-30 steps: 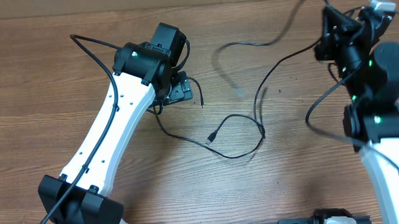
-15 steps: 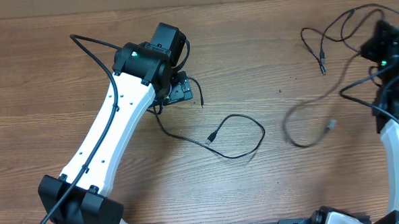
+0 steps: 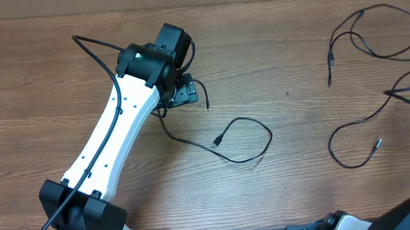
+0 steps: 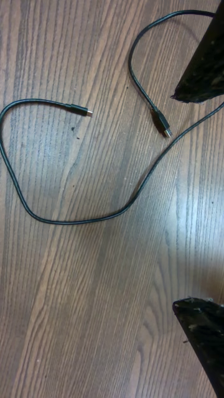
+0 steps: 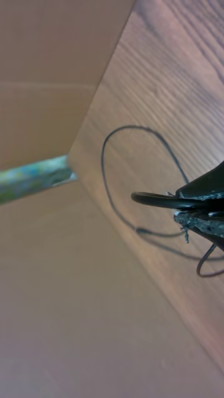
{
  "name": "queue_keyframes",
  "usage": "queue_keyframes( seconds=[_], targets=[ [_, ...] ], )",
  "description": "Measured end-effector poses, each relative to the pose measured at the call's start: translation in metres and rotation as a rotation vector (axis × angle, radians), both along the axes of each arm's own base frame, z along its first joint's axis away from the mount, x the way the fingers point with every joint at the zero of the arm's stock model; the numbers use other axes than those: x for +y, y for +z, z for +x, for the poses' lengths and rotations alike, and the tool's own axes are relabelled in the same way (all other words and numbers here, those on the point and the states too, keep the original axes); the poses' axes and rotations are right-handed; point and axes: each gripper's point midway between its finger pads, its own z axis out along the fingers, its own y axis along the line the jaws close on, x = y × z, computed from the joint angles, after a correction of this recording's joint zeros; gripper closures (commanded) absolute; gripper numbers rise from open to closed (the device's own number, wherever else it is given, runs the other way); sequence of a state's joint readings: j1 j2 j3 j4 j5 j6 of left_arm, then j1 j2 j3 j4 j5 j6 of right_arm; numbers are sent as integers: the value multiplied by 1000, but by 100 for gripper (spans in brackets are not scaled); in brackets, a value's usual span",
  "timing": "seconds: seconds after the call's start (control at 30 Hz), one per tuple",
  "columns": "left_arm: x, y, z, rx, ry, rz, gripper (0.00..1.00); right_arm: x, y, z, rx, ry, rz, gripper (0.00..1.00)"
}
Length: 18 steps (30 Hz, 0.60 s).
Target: Untangle cables
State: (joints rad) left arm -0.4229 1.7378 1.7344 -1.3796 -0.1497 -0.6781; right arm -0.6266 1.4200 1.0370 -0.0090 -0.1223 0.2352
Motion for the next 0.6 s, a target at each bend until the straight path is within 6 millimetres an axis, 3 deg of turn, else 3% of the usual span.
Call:
queue_keyframes(
  seconds=[0.23,0.4,0.6],
  targets=[
    [0,0,0,0,0,0,0,-38,-41,6,29,-56,22,96],
    [0,0,0,0,0,0,0,-64,-43,3,-6,-99,-5,96],
    [0,0,0,0,0,0,0,-104,-48,-20,-27,-188,-23,96]
  ],
)
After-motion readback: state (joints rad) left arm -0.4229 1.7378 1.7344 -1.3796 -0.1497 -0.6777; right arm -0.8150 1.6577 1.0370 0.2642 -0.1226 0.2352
